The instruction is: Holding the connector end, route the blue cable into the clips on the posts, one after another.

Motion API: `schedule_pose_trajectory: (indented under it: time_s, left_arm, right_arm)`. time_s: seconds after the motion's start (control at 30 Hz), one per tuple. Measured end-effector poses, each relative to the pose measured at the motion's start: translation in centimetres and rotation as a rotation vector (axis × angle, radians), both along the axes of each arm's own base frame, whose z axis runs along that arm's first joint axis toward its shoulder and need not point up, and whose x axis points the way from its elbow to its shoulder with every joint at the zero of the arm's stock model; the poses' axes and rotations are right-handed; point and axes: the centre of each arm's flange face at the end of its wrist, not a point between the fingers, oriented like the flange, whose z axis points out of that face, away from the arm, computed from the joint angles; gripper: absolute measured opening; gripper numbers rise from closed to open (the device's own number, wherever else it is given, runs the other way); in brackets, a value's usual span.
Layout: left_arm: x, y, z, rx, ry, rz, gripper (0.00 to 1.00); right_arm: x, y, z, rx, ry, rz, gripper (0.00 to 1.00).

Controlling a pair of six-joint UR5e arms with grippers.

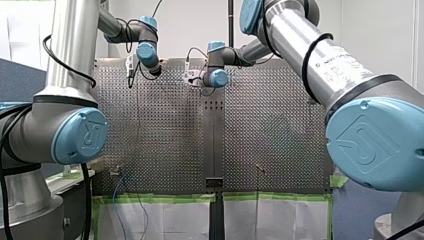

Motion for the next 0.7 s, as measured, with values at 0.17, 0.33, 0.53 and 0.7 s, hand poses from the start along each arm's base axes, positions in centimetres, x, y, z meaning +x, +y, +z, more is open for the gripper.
schedule_pose_trajectory:
  time_s: [0.17,0.33,0.53,0.7]
  left_arm:
    - [0.01,-0.12,0.00,-0.001,0.000,-0.012,0.00]
    - [-0.01,-0.14,-0.01,-0.002,0.001,-0.013,0.00]
    - [-0.07,-0.31,-0.04,-0.002,0.004,-0.020,0.00]
    - [-0.38,-0.92,-0.13,0.001,0.013,-0.033,0.00]
  right_arm:
    - [0.00,-0.01,0.00,0.000,0.000,0.000,0.00]
    - [0.00,0.01,-0.02,0.001,0.001,0.000,0.00]
    - [-0.03,0.03,-0.06,0.003,0.004,0.000,0.00]
    - [-0.30,0.02,-0.32,0.015,0.022,-0.003,0.00]
